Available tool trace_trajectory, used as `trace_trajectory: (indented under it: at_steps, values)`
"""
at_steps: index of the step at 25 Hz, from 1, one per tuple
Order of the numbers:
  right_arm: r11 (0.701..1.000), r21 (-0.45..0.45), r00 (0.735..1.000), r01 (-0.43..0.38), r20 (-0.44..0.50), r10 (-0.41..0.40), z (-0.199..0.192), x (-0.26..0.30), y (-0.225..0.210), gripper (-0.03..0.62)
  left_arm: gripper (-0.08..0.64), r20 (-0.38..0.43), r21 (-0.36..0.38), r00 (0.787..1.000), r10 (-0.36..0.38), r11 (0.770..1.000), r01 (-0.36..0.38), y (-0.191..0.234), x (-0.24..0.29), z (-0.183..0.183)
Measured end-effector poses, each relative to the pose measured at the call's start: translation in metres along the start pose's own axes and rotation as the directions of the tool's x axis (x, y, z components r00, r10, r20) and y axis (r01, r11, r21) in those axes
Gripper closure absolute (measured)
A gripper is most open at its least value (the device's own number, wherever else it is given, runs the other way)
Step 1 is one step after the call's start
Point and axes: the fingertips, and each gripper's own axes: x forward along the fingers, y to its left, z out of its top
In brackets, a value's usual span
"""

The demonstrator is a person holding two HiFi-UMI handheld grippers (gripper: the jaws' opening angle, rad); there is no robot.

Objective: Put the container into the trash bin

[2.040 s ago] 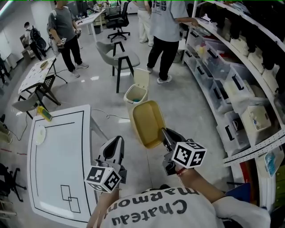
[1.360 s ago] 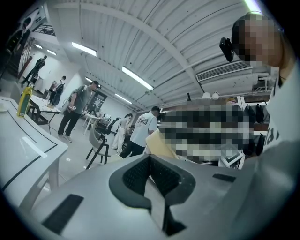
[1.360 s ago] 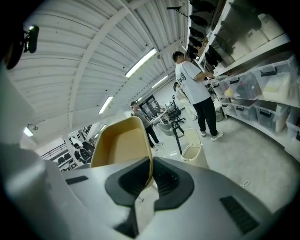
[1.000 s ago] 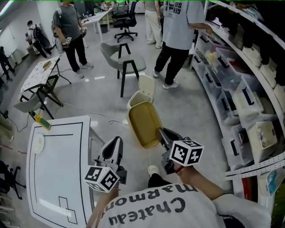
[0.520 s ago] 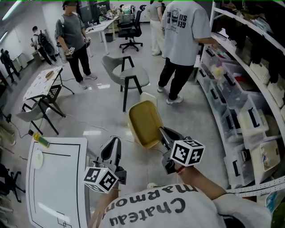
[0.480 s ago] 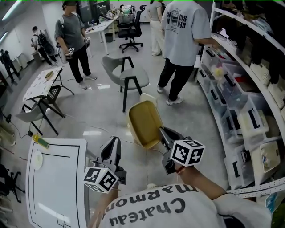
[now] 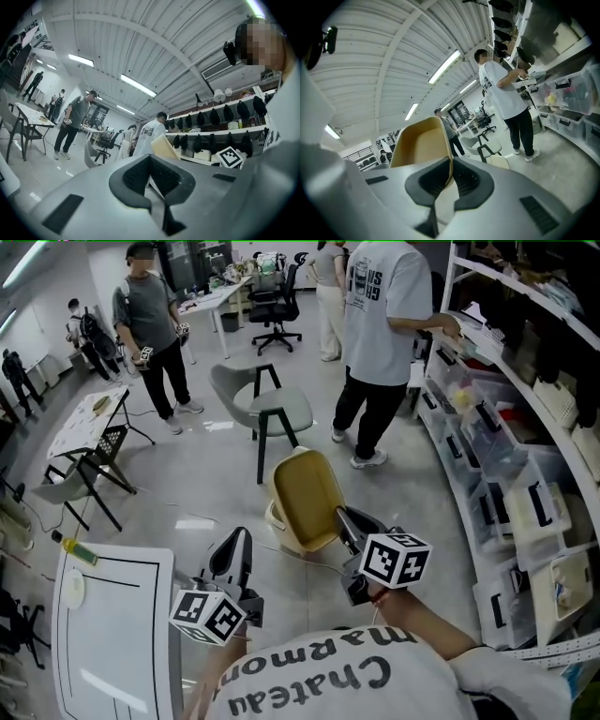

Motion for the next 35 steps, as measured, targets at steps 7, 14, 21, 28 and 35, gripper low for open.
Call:
trace_trajectory:
  at_steps: [7,14,21,28,35]
  values:
    - [0.999,0.031,0.998,0.025,-0.057,-0.023,-0.023,0.017,-0.026,0.552,0.538,-0.060,-0.030,0.998,0.036,0.999,-0.038,0.019,0.007,-0.028]
    - [0.991,0.073,0.983,0.112,-0.151,-0.100,-0.062,0.043,-0.063,0.552,0.538,-0.150,-0.073,0.988,0.037,0.996,-0.049,0.046,0.021,-0.064]
    - [0.971,0.069,0.953,0.227,-0.221,-0.207,-0.090,0.087,-0.101,0.552,0.538,-0.241,-0.100,0.970,0.018,0.994,-0.043,0.098,0.057,-0.096]
    - [0.952,0.012,0.903,0.307,-0.320,-0.287,-0.117,0.153,-0.133,0.552,0.538,-0.324,-0.167,0.946,-0.011,0.985,-0.046,0.170,0.100,-0.128]
    - [0.938,-0.049,0.848,0.344,-0.413,-0.332,-0.149,0.214,-0.163,0.552,0.538,-0.450,-0.216,0.892,-0.051,0.975,-0.053,0.223,0.130,-0.181]
